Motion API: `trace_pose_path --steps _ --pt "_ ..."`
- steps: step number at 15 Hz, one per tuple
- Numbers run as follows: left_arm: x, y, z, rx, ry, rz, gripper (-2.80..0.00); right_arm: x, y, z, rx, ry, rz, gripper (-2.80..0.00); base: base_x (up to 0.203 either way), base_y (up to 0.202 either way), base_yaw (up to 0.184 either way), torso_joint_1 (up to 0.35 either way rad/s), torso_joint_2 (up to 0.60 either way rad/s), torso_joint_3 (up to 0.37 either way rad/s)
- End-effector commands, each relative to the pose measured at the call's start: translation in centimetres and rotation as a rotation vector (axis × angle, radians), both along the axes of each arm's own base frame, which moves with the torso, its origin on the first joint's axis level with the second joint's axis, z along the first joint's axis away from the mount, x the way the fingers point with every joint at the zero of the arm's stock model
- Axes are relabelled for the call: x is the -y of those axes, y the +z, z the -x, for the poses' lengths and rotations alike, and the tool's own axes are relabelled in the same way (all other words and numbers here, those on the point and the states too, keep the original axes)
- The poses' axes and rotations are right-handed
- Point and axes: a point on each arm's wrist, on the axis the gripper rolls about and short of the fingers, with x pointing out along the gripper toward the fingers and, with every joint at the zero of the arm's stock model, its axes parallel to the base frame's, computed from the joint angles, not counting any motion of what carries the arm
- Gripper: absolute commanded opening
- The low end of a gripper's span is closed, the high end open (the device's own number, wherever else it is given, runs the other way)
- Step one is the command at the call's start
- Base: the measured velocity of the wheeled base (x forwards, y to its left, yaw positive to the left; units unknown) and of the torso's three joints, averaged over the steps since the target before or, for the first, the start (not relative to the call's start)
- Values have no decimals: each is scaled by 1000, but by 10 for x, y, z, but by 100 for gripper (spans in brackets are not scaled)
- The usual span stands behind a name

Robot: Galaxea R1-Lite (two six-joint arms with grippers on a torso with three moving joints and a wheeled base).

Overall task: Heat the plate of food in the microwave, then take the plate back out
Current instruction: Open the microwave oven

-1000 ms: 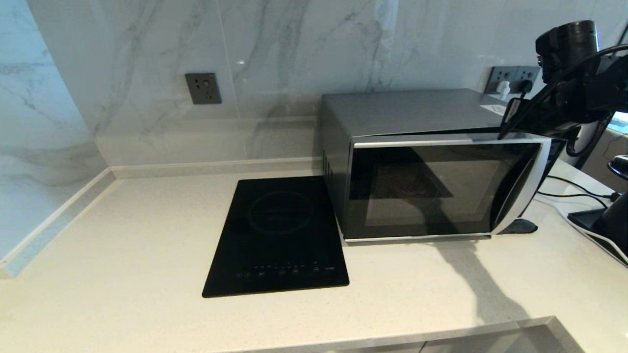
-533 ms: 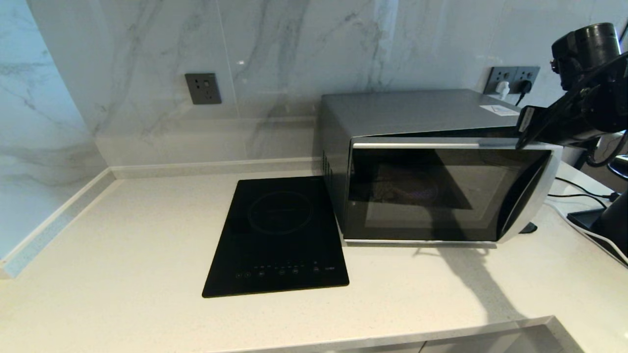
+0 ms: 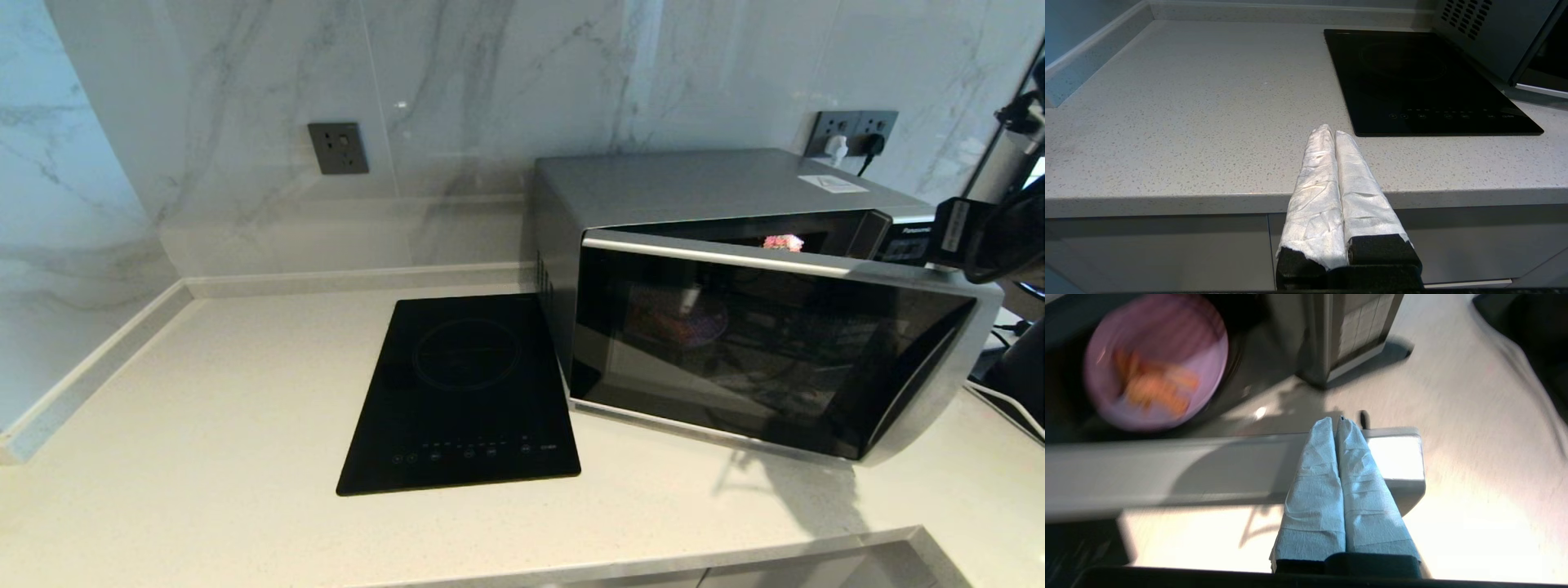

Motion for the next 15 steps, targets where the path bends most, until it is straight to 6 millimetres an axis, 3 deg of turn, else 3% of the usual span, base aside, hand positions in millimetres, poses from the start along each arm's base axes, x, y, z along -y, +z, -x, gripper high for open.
trace_pose_path --steps 1,5,9,12,15 --pt "0 0 0 -1 1 1 -280 0 27 63 52 40 -47 -280 0 0 0 0 0 0" --pt "0 0 0 -1 1 1 -280 1 35 138 8 139 -140 -280 0 0 0 0 0 0" --pt "0 0 0 -1 1 1 -280 6 10 176 -47 179 -175 -280 0 0 0 0 0 0" --pt "0 0 0 -1 1 1 -280 8 -20 200 -104 218 -211 -280 0 0 0 0 0 0" --pt "0 0 0 -1 1 1 -280 11 -42 221 -26 246 -253 -280 0 0 0 0 0 0"
